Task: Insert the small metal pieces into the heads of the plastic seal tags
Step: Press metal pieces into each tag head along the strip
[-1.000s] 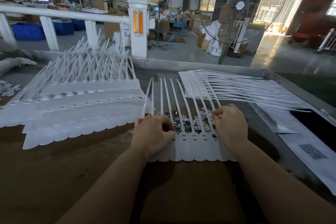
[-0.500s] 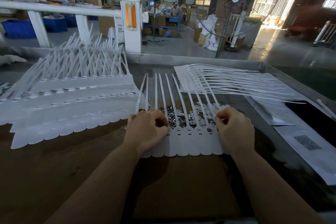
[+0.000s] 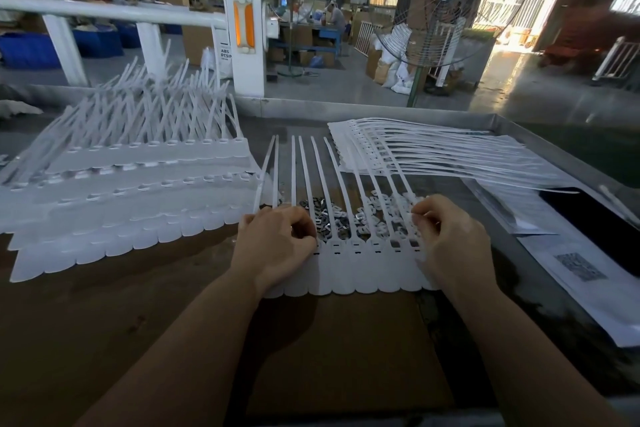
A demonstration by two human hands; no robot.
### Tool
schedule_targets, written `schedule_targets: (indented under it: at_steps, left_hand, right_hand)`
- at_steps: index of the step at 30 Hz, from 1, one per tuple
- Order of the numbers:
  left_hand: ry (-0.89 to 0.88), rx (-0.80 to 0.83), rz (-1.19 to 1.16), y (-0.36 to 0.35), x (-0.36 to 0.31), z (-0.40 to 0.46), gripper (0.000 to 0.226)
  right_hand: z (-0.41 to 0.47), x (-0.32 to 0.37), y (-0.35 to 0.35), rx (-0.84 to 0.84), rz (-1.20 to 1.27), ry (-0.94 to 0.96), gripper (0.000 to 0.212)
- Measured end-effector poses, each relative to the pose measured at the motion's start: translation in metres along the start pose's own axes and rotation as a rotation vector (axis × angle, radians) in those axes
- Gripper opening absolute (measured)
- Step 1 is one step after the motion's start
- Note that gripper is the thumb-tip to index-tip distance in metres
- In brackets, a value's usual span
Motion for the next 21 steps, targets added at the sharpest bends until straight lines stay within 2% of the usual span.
schedule_targets:
  at_steps: [7,18,21]
  left_hand:
    - [-0.010,-0.001,0.001,0.001,-0.002,0.000,0.025]
    - [-0.015,-0.007,-0.002,0.003,-0.003,0.000,0.025]
    - [-0.013,-0.008,0.002,0.003,-0.004,0.000,0.025]
  right_hand:
    - [-0.001,-0.021,-0.005,0.104,0.196,-0.169,0.012]
    - [-0.002,-0.027,-0.001,0.067,0.327,-0.222,0.016]
    - [-0.001,-0.032,-0.002,0.086,0.324,-0.259,0.011]
Point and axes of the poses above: each hand's wrist, its own z-axis towards the middle knuckle, its own y-axis out of the back of the hand, x = y × z, the point moved 9 cm from there along z, towards the middle knuckle, and after that the axes turned 9 degrees about -y, right-handed, at the moved point
